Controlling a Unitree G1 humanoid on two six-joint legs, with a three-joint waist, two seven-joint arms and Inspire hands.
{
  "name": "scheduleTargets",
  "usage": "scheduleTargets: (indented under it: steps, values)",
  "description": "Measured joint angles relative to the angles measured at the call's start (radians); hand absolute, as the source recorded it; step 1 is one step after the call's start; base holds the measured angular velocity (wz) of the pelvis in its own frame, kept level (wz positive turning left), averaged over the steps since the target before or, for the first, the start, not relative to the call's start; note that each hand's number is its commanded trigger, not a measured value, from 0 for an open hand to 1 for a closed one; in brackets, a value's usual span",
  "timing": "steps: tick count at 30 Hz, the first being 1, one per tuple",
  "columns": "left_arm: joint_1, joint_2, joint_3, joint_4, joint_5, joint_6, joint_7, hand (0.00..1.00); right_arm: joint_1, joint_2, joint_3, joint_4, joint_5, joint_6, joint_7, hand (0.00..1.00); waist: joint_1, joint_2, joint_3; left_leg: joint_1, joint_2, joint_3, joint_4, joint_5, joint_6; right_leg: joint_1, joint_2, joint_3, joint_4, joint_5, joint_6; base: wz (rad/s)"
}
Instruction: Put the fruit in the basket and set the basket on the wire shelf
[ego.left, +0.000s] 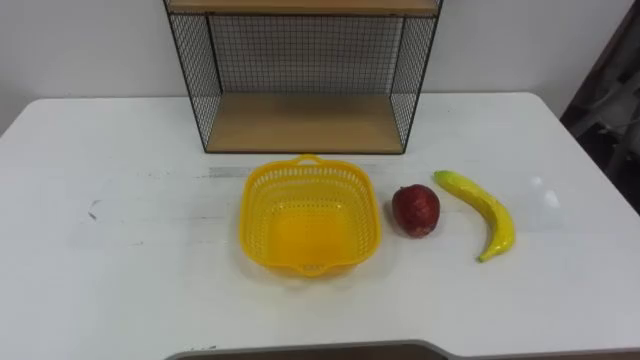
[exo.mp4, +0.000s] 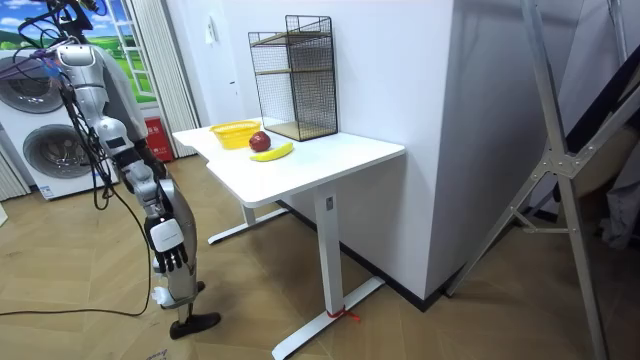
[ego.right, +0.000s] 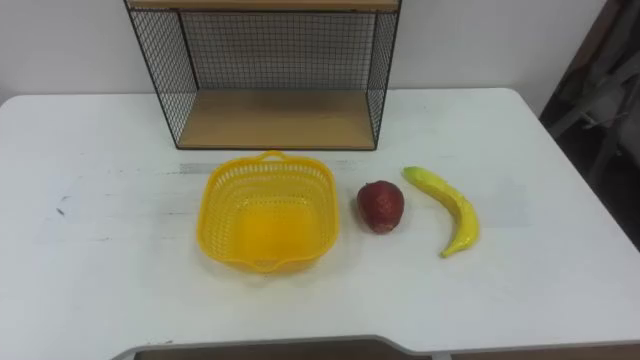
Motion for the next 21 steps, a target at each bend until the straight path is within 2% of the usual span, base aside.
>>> scheduleTargets:
  steps: [8, 13, 17, 21]
  values:
    - [0.001, 0.001, 0.002, 0.001, -0.006, -0.001, 0.000, 0.00, 0.001, 0.000, 0.001, 0.001, 0.001, 0.001, -0.003, 0.00, 0.003, 0.002, 0.0009, 0.000, 0.001, 0.001, -0.006, -0.002, 0.001, -0.003, 0.001, 0.000, 0.001, 0.000, 0.000, 0.00]
    - [0.003, 0.002, 0.004, 0.002, -0.066, 0.001, 0.002, 0.00, -0.006, 0.001, -0.002, 0.024, 0.057, 0.003, -0.024, 0.00, 0.004, 0.004, 0.0017, -0.002, 0.000, 0.002, -0.006, -0.006, 0.002, -0.009, 0.002, 0.005, 0.003, 0.000, 0.001, -0.02]
    - [0.002, 0.000, 0.015, -0.001, -0.066, 0.001, 0.002, 0.00, -0.006, 0.002, -0.065, 0.021, 0.191, 0.001, -0.072, 0.00, -0.003, 0.010, 0.0015, -0.013, 0.001, 0.005, -0.006, -0.012, 0.004, -0.018, 0.007, 0.005, 0.003, -0.001, 0.003, 0.00]
    - [0.004, 0.000, 0.024, 0.000, -0.066, 0.001, 0.007, 0.00, 0.021, 0.002, -0.100, 0.022, 0.447, 0.002, -0.152, 0.00, -0.005, 0.011, 0.0012, -0.019, 0.000, 0.007, -0.002, -0.012, 0.004, -0.016, 0.007, 0.011, 0.004, -0.001, 0.004, -0.01]
